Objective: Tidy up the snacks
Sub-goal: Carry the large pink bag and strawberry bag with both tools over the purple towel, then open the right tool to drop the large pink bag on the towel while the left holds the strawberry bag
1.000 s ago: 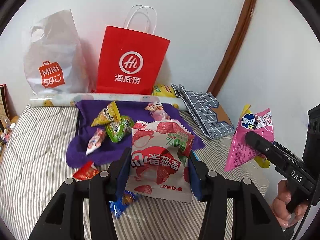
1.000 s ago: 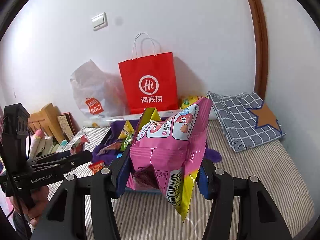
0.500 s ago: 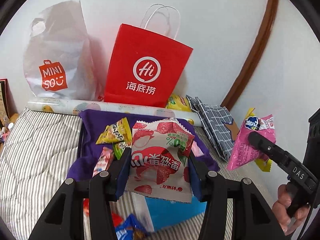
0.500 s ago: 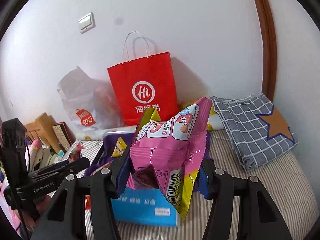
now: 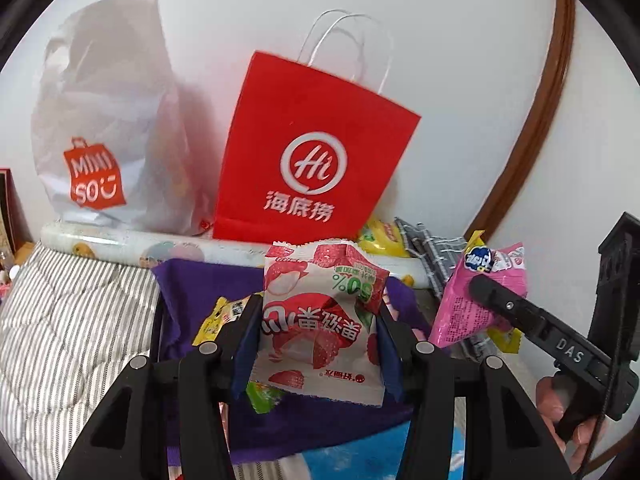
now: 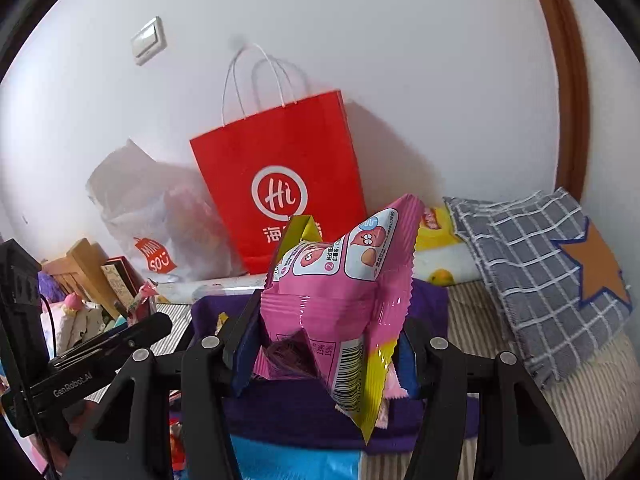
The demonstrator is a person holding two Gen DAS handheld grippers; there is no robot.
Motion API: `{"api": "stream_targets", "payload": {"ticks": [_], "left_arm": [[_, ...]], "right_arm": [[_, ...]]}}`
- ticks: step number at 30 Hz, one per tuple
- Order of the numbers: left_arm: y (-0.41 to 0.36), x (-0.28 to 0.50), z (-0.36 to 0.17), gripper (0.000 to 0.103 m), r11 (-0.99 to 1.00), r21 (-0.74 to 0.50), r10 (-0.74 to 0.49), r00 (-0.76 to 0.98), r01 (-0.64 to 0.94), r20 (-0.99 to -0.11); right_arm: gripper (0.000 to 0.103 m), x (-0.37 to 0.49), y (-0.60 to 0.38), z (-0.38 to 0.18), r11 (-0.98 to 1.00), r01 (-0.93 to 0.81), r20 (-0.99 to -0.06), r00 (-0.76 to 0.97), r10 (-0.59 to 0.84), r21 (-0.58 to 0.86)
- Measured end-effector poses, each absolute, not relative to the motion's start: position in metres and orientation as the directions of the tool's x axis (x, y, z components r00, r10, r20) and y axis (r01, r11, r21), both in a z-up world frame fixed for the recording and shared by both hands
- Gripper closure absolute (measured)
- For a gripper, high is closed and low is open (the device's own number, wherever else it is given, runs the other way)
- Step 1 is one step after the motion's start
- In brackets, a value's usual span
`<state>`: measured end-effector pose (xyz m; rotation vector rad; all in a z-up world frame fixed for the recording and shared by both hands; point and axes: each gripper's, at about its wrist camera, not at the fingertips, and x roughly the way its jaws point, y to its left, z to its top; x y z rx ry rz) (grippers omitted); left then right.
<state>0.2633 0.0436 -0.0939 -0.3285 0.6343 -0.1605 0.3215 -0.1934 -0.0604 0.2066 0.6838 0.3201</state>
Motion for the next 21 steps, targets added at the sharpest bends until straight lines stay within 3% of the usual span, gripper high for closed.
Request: {"api": "stream_targets", "payload": {"ticks": [4,21], "left_arm": [[0.050,0.267,-0.110,0.053,0.933,-0.359,-0.239,0.781,0.020,-0.576],[0.060,0.271,-0.129,0.053,0.908,-0.420,-0.255,0.772,-0.017,-0.582]], "right_arm": [[0.047,0.334,-0.193,-0.090,0.935,-0.197,-0.645,0.680,0.348,0.297],[0.047,0.347,-0.188,-0.127,0.911,-0.232,-0.698,0.585,0.412,0.343]]}}
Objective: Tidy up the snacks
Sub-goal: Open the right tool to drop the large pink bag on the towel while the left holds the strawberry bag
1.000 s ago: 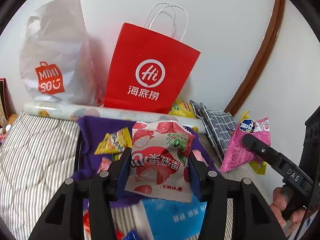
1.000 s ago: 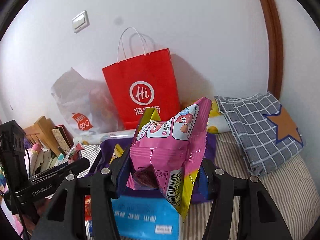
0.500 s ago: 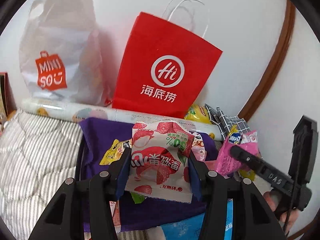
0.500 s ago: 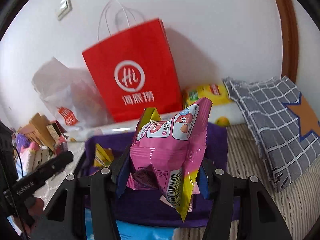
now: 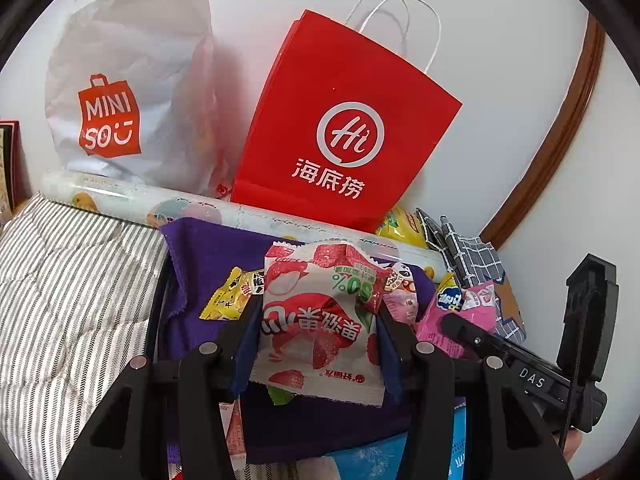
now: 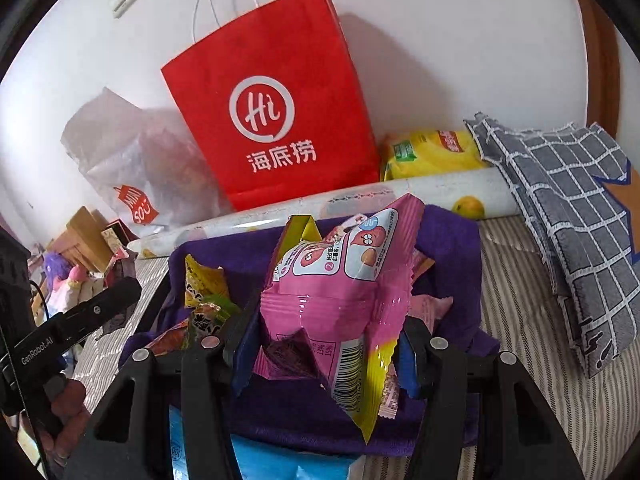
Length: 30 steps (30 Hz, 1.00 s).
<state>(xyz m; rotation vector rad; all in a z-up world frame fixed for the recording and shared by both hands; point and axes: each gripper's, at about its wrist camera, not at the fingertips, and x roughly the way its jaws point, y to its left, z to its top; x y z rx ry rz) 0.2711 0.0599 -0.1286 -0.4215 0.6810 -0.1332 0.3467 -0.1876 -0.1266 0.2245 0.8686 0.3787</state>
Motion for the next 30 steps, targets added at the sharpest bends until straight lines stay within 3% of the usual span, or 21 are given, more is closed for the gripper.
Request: {"api": "stream_targets", "payload": {"ticks": [14,18,30], "left_arm": [[0.053,0.270,-0.131,0.053,0.906,-0.424,-0.274,0.764,0.002,-0.584],[0.050,0.270,-0.133,0.053,0.906,-0.424,-0.282,0.762,0.011,-0.583],[0.030,0.269,-0.130,0.053,0.920,-0.385,-0.302,0.745,0.065,-0.595]], "right_arm": [[0.043,0.352,-0.179,-0.136,0.918,-0.243,-0.739,0.545,0.396,0.313],[0.030,0.349,-0.182,-0.130,0.915,-0.246,-0.718,0.567,0.404,0.320],[0.030,0.335,-0.191,-0.108,0.917,-0.259,-0.646,0.652,0.397,0.303]]}}
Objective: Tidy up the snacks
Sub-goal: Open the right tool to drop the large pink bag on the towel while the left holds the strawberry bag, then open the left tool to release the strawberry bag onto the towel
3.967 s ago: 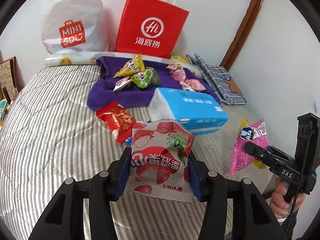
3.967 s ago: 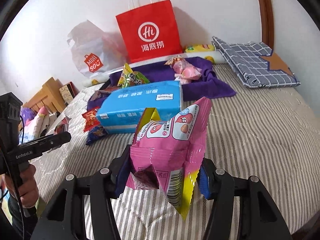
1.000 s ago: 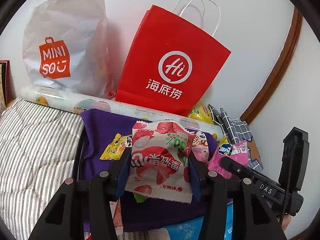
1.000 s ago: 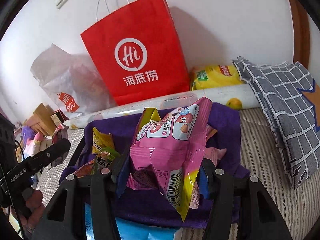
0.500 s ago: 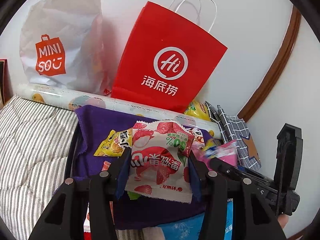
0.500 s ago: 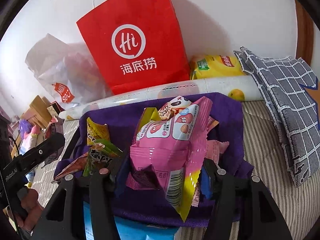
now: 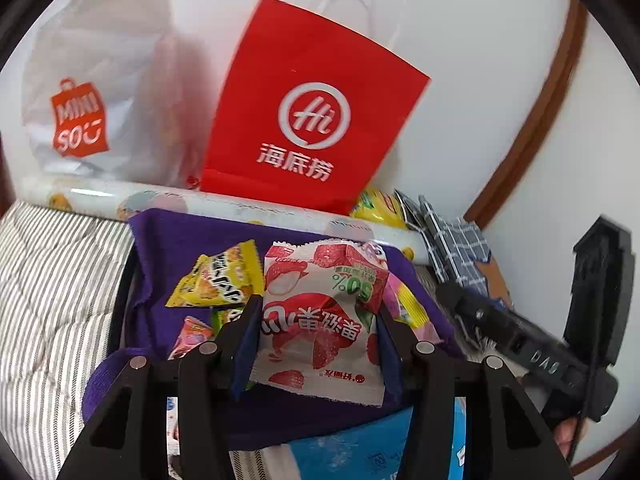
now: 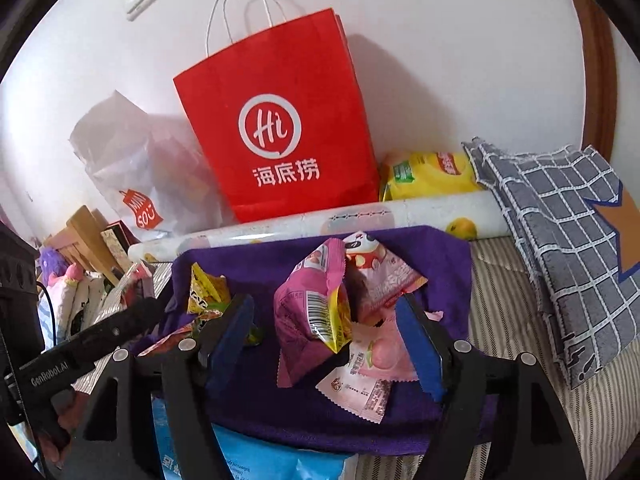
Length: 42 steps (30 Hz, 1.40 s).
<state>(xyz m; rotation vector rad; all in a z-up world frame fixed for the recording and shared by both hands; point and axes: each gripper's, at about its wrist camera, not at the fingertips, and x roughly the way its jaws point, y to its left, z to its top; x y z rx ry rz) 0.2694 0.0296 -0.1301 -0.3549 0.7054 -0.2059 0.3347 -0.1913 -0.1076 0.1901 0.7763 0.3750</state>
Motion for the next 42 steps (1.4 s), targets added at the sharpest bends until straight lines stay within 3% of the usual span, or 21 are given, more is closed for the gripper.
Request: {"api": "stream_targets", "payload": {"ticks": [18,22,26,42], "left_arm": [[-0.024,0.320,-0.144,0.052,0.964,-0.255,-0.245,0.611,0.073,-0.752],[-0.023,0.325,-0.141,0.052,0.969,-0.237,-0.225,0.616,0.065,-0.755],[-0.020,0.322,-0.134,0.039,0.972,-0.224,-0.216,0.629,0.067,-0.747],[0.017,0.254,-0.107,0.038,0.981,-0.195,-0.147,0.687,0.008,-0.711]], "right_arm": [[0.034,0.332,-0.225,-0.096,0.900,-0.205,-0.576,0.709,0.407,0.384],[0.034,0.331,-0.228,-0.094,0.900,-0.200,-0.567,0.718,0.404,0.388],[0.034,0.330,-0.227,-0.094,0.900,-0.205,-0.567,0.717,0.405,0.385],[0.036,0.317,-0.194,-0.091,0.939,-0.253,-0.585,0.735,0.344,0.235]]}}
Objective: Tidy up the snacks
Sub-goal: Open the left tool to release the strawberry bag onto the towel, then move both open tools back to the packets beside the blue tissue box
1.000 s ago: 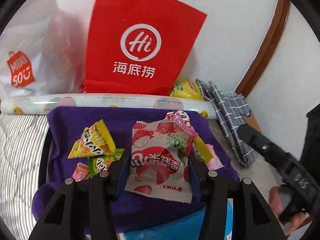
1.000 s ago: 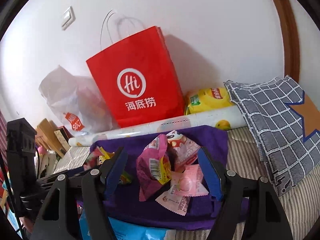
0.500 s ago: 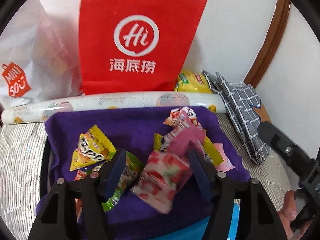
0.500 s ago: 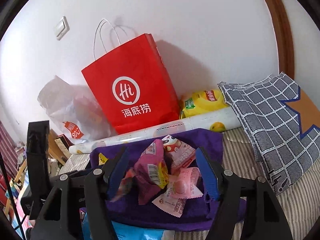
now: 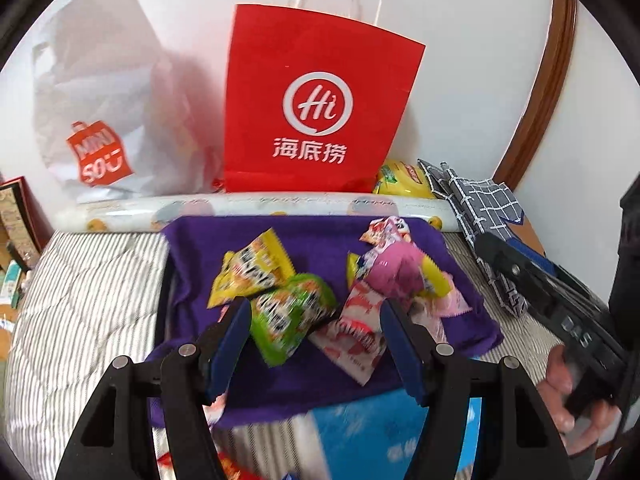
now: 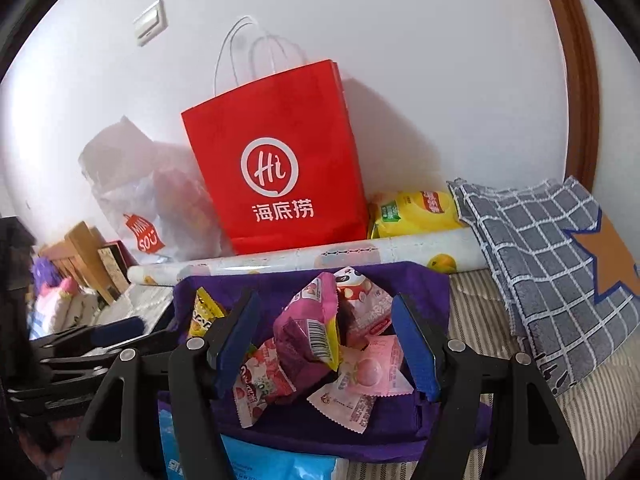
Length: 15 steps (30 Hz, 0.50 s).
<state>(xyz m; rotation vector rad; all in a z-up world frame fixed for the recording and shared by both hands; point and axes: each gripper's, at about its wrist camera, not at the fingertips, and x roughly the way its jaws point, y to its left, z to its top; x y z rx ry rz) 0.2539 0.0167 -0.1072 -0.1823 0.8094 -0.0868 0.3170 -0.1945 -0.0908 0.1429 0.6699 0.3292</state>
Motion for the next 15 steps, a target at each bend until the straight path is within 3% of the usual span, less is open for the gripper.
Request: {"api": "stream_targets", "payload": {"ticks": [6,15], "left_arm": [[0.042,0.228,-0.105,0.038,0.976,-0.219,-0.155,0.690,-0.005,-0.707],[0.093,0.195,-0.096,0.038,0.969,-0.243,-0.143,0.694,-0.048,-0.706]], "right_arm": [[0.038,0.293,-0.191,-0.082,0.943,-0.227,-0.588,0.738,0.330,0.245],[0.037,0.238,-0.171,-0.054,0.982,-0.164,-0.602,0.777,0.186,0.091]]}}
